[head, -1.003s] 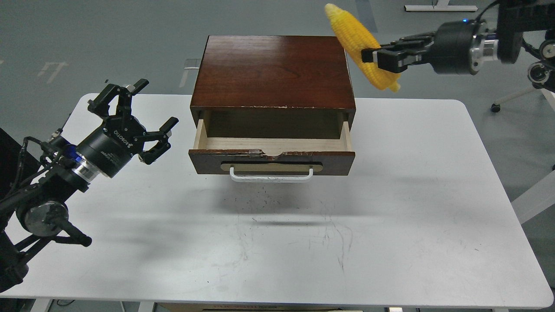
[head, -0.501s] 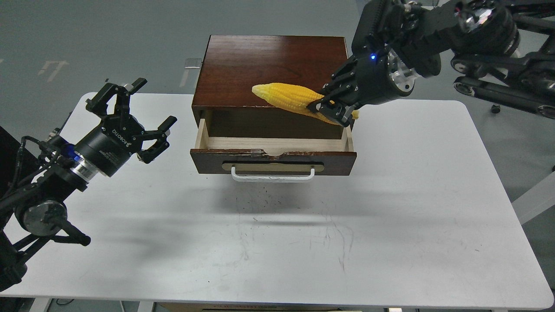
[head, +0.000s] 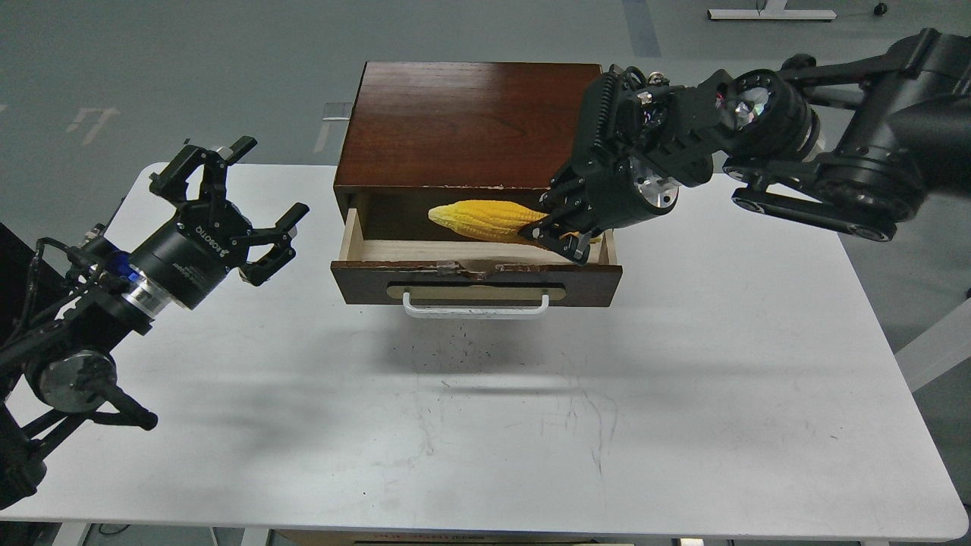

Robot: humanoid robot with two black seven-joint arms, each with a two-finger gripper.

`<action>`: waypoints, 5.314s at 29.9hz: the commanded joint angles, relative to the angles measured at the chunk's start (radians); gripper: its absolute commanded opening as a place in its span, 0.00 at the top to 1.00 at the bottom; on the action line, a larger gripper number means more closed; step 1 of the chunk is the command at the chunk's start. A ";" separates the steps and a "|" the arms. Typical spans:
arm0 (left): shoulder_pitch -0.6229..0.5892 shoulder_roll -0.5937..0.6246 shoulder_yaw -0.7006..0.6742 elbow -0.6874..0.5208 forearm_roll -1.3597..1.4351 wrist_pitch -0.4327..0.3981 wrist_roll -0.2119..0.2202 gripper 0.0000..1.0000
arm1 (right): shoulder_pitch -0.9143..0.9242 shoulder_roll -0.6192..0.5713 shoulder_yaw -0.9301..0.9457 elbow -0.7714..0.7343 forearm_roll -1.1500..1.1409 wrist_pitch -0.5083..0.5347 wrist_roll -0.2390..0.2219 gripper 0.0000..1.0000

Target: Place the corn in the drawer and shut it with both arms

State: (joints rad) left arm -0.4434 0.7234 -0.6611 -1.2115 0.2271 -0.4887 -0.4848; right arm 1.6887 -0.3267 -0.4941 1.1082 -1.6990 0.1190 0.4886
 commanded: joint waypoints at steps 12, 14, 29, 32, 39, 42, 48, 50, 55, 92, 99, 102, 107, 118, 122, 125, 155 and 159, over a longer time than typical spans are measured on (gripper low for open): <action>0.000 0.002 0.000 0.000 0.000 0.000 -0.001 0.00 | -0.023 0.018 0.005 -0.021 0.012 -0.027 0.000 0.36; 0.000 0.004 0.000 0.000 0.000 0.000 -0.001 0.00 | -0.023 0.017 0.008 -0.021 0.013 -0.030 0.000 0.27; 0.000 0.007 0.000 0.000 0.000 0.000 0.000 0.00 | 0.063 -0.099 0.068 0.070 0.358 -0.039 0.000 0.05; 0.000 0.007 0.000 -0.002 0.000 0.000 -0.002 0.00 | 0.063 -0.170 0.103 0.107 0.491 -0.038 0.000 0.04; 0.000 0.002 0.000 -0.002 0.000 0.000 -0.002 0.00 | -0.084 -0.351 0.198 0.104 0.892 -0.041 0.000 0.04; 0.000 -0.001 0.003 0.000 0.000 0.000 -0.002 0.00 | -0.243 -0.417 0.325 0.102 1.083 -0.041 0.000 0.04; 0.000 -0.005 0.005 0.000 0.000 0.000 -0.002 0.00 | -0.574 -0.431 0.592 0.059 1.277 -0.045 0.000 0.04; 0.000 -0.005 0.005 0.001 0.000 0.000 -0.003 0.00 | -0.679 -0.420 0.669 0.033 1.329 -0.045 0.000 0.04; -0.008 -0.004 0.005 0.029 0.000 0.000 -0.004 0.00 | -0.851 -0.341 0.816 -0.027 1.433 -0.047 0.000 0.04; -0.374 -0.153 0.015 -0.378 1.411 0.000 -0.004 0.00 | -1.012 -0.267 0.861 -0.142 1.567 0.002 0.000 0.00; -0.370 -0.206 0.152 -0.379 1.505 0.000 -0.004 0.17 | -1.017 -0.270 0.861 -0.143 1.567 0.001 0.000 0.00; -0.336 -0.213 0.214 -0.367 1.497 0.000 -0.004 0.65 | -1.023 -0.270 0.861 -0.142 1.567 0.001 0.000 0.00; -0.220 -0.206 0.227 -0.349 1.468 0.000 -0.004 0.94 | -1.028 -0.270 0.861 -0.142 1.567 0.001 0.000 0.00; -0.135 -0.208 0.204 -0.254 1.175 0.041 0.031 1.00 | -1.031 -0.273 0.859 -0.142 1.567 0.001 0.000 0.00; -0.135 -0.209 0.204 -0.208 1.083 0.070 0.055 1.00 | -1.031 -0.273 0.859 -0.142 1.567 0.001 0.000 0.00; -0.135 -0.208 0.204 -0.191 1.074 0.071 0.061 1.00 | -1.032 -0.273 0.859 -0.142 1.567 0.001 0.000 0.00; -0.135 -0.197 0.189 -0.112 1.014 0.070 0.083 1.00 | -1.043 -0.273 0.859 -0.136 1.566 0.001 0.000 0.00; -0.136 -0.199 0.187 -0.103 1.014 0.071 0.083 1.00 | -1.043 -0.273 0.858 -0.136 1.566 0.001 0.000 0.00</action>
State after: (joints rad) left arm -0.5783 0.5260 -0.4733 -1.3219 1.2409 -0.4194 -0.4029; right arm 0.6445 -0.5998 0.3648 0.9726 -0.1335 0.1196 0.4887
